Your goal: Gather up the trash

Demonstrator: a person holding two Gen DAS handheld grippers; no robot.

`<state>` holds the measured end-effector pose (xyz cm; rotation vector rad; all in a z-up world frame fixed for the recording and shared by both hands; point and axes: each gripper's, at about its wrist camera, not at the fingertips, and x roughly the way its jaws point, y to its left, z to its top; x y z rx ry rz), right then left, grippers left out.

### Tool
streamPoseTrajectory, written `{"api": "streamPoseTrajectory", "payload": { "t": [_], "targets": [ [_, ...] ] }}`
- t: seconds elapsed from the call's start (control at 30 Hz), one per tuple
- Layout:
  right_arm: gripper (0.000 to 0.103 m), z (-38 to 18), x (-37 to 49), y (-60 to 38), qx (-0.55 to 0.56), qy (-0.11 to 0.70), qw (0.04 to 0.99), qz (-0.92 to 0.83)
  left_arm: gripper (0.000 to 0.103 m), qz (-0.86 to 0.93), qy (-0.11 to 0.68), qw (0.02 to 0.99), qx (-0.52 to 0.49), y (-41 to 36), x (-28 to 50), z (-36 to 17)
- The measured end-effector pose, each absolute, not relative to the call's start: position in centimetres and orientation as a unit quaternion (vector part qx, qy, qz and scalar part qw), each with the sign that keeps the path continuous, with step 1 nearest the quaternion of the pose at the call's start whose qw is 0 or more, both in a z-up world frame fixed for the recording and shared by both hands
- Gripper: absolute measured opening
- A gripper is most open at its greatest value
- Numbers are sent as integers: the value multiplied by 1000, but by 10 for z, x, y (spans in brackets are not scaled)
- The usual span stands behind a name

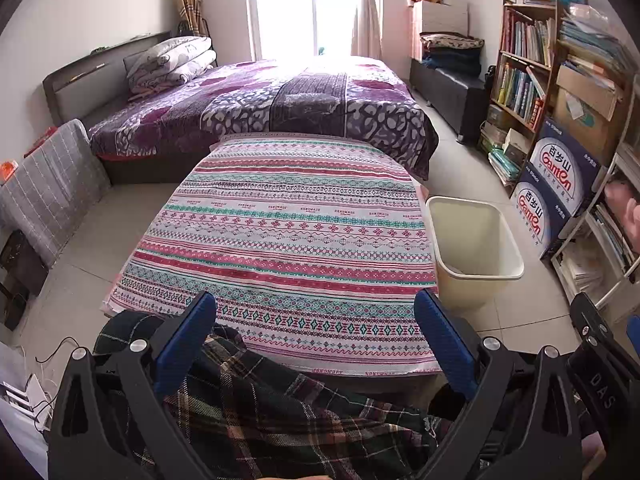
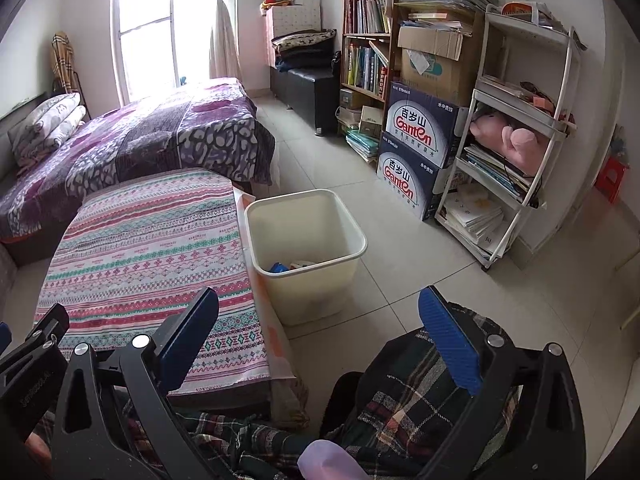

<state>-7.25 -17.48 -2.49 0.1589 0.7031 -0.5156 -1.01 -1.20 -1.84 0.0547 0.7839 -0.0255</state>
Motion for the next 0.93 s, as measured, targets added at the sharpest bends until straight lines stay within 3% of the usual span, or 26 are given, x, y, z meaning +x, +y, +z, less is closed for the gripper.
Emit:
{"api": "streamPoseTrajectory", "payload": {
  "t": [0.6,0.93],
  "targets": [
    [96,-33,-64,-179,85,360,896,-245,94,-33,384,923,22,-14,-4,-27],
    [96,-38,-16,-178,79,363,896,-243,96,0,407,913,32,-12,46,-42]
  ]
}}
